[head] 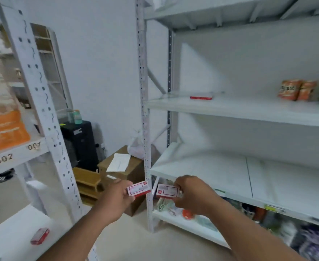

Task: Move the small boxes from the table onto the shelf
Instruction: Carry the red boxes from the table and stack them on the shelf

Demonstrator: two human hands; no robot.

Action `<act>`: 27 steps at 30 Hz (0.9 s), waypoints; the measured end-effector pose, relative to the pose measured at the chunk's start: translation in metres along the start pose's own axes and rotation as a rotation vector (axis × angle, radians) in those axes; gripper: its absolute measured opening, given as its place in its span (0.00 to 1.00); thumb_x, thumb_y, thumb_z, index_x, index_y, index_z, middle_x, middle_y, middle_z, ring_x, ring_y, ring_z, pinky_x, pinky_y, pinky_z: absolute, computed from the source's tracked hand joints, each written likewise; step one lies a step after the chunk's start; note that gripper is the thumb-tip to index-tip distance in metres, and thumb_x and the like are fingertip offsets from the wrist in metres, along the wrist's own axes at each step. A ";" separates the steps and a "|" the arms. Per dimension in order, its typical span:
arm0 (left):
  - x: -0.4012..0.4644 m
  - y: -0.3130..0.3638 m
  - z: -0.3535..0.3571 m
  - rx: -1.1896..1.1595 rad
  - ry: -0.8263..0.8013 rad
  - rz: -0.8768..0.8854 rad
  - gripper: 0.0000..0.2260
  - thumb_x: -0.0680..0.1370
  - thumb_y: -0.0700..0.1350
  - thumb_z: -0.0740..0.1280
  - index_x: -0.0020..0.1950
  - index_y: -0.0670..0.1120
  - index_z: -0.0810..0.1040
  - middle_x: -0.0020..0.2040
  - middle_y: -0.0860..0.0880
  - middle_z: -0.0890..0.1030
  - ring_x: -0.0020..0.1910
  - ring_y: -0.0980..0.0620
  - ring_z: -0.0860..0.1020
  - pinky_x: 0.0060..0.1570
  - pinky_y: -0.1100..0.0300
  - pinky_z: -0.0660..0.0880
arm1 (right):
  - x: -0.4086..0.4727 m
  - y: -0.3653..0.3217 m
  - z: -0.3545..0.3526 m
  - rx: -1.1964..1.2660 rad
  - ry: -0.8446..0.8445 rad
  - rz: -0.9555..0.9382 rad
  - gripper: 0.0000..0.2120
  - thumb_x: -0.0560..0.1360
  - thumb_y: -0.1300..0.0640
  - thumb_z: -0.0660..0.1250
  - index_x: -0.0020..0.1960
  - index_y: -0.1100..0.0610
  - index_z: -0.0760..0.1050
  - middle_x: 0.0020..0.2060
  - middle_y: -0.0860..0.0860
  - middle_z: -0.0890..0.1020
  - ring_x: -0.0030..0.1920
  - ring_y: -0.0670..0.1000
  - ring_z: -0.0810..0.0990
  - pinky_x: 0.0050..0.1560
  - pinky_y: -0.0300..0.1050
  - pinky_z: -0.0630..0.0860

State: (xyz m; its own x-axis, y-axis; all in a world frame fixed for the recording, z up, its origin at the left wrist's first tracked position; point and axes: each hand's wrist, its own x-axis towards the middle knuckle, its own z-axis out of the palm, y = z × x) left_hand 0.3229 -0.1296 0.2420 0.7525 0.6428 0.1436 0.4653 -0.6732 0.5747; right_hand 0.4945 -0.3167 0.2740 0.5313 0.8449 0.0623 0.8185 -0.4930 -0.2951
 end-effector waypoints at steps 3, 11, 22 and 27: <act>0.032 0.041 0.014 0.000 -0.015 0.087 0.13 0.76 0.47 0.71 0.60 0.56 0.77 0.53 0.57 0.76 0.48 0.59 0.79 0.51 0.59 0.79 | -0.003 0.045 -0.029 -0.028 0.058 0.042 0.11 0.70 0.49 0.71 0.51 0.49 0.77 0.44 0.47 0.78 0.42 0.49 0.76 0.36 0.41 0.70; 0.114 0.135 0.034 0.018 -0.056 0.271 0.15 0.75 0.50 0.71 0.61 0.56 0.77 0.52 0.58 0.77 0.47 0.62 0.78 0.53 0.58 0.77 | 0.005 0.139 -0.108 0.005 0.168 0.159 0.12 0.71 0.48 0.72 0.52 0.48 0.76 0.46 0.45 0.79 0.45 0.48 0.79 0.47 0.48 0.81; 0.210 0.210 0.027 -0.013 -0.050 0.396 0.10 0.75 0.45 0.72 0.55 0.53 0.78 0.50 0.55 0.79 0.48 0.57 0.79 0.45 0.62 0.78 | 0.061 0.188 -0.167 0.052 0.283 0.192 0.12 0.71 0.48 0.73 0.54 0.48 0.79 0.44 0.44 0.80 0.42 0.47 0.80 0.43 0.47 0.81; 0.268 0.210 0.022 -0.025 -0.058 0.469 0.11 0.74 0.45 0.73 0.55 0.52 0.80 0.48 0.57 0.80 0.47 0.58 0.79 0.49 0.59 0.78 | 0.104 0.190 -0.176 0.053 0.325 0.213 0.12 0.70 0.48 0.74 0.52 0.47 0.79 0.44 0.43 0.80 0.42 0.48 0.81 0.42 0.49 0.82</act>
State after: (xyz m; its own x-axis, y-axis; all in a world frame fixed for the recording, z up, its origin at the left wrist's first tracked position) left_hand 0.6320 -0.1068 0.3837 0.9037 0.2500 0.3476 0.0584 -0.8762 0.4784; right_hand 0.7440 -0.3591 0.3926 0.7366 0.6108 0.2905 0.6745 -0.6316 -0.3822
